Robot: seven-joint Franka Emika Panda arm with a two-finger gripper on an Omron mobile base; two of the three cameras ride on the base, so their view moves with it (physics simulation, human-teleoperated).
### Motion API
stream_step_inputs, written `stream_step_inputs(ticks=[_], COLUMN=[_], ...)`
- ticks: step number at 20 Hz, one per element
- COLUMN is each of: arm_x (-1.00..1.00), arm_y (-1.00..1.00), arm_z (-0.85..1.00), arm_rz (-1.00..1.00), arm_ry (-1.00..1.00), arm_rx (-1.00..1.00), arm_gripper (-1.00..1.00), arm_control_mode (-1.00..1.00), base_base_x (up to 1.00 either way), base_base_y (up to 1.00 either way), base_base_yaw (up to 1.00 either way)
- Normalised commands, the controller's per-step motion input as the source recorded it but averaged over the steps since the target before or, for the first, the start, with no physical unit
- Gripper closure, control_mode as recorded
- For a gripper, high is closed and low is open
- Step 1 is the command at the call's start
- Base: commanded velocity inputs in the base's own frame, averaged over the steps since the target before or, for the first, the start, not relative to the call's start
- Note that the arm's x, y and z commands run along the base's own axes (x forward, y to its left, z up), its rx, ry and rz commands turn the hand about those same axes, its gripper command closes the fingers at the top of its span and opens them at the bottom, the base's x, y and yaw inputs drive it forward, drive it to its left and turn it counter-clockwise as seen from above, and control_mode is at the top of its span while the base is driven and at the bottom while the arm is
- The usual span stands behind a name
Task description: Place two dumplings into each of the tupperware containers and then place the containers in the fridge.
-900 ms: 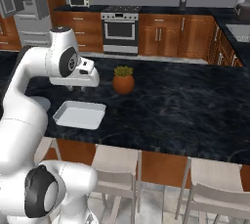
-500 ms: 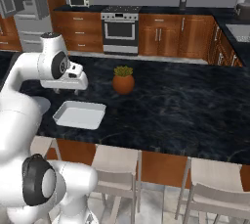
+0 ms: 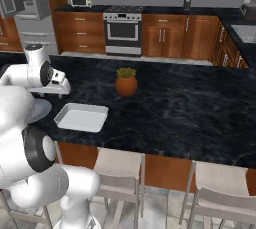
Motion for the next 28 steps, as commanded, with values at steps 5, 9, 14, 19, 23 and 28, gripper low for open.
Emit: stream_step_inputs(ticks=[5,9,14,19,23,28], arm_x=[0.47,0.44,0.16,0.08,0.14,0.24], arm_y=[1.0,1.0,0.86,0.39,0.18,0.42], arm_z=[-0.15,-0.21,-0.33,-0.21,-0.28,-0.49], arm_rz=[0.0,0.0,-0.02,-0.03,-0.03,-0.05], arm_ry=[0.0,0.0,0.0,0.0,0.0,0.0], arm_rx=[0.0,0.0,0.0,0.0,0.0,0.0], arm_gripper=[-1.0,-1.0,-1.0,-1.0,-1.0,-1.0], arm_control_mode=[-1.0,-1.0,-1.0,-1.0,-1.0,-1.0], base_base_x=[0.0,0.0,0.0,0.0,0.0,0.0], base_base_y=[0.0,0.0,0.0,0.0,0.0,0.0], base_base_yaw=[0.0,0.0,0.0,0.0,0.0,0.0])
